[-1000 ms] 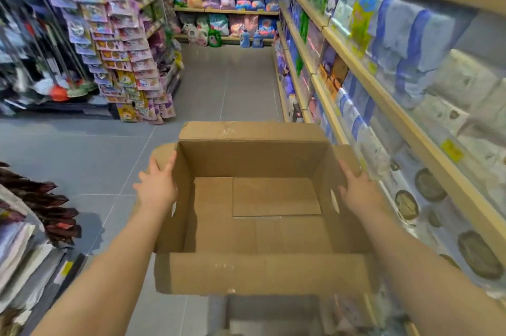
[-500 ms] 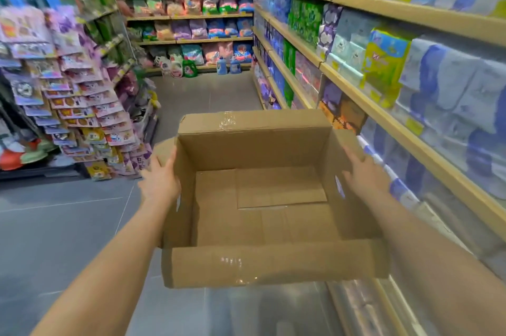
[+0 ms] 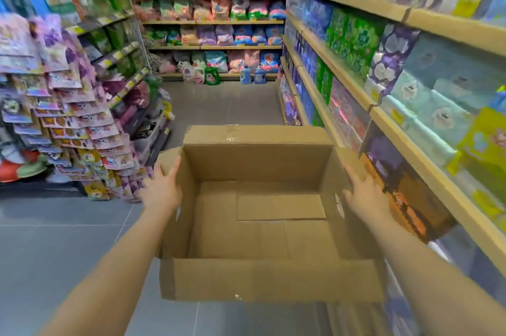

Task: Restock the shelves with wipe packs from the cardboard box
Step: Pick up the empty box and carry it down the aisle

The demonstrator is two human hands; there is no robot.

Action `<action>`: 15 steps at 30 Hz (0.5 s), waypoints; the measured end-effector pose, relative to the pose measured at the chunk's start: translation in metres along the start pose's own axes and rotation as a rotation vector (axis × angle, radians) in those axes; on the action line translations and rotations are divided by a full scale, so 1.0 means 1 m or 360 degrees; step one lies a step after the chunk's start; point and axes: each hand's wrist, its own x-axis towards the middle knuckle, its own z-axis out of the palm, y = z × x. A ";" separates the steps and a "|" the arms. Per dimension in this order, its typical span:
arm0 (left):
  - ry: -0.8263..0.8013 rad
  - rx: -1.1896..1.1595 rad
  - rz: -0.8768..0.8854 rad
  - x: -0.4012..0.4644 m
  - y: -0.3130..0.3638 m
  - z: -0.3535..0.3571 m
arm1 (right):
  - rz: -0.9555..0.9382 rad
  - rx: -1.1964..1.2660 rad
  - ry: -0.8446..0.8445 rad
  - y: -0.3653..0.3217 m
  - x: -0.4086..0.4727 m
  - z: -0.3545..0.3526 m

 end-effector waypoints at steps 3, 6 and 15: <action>0.0004 -0.0019 -0.0012 0.056 0.012 0.012 | -0.0035 -0.0030 0.0006 -0.019 0.060 0.010; 0.0001 -0.0045 -0.0019 0.120 0.017 0.026 | -0.0050 0.0007 -0.0043 -0.044 0.128 0.023; -0.0079 -0.0045 -0.0043 0.345 0.049 0.066 | -0.0022 -0.0012 -0.0099 -0.131 0.330 0.069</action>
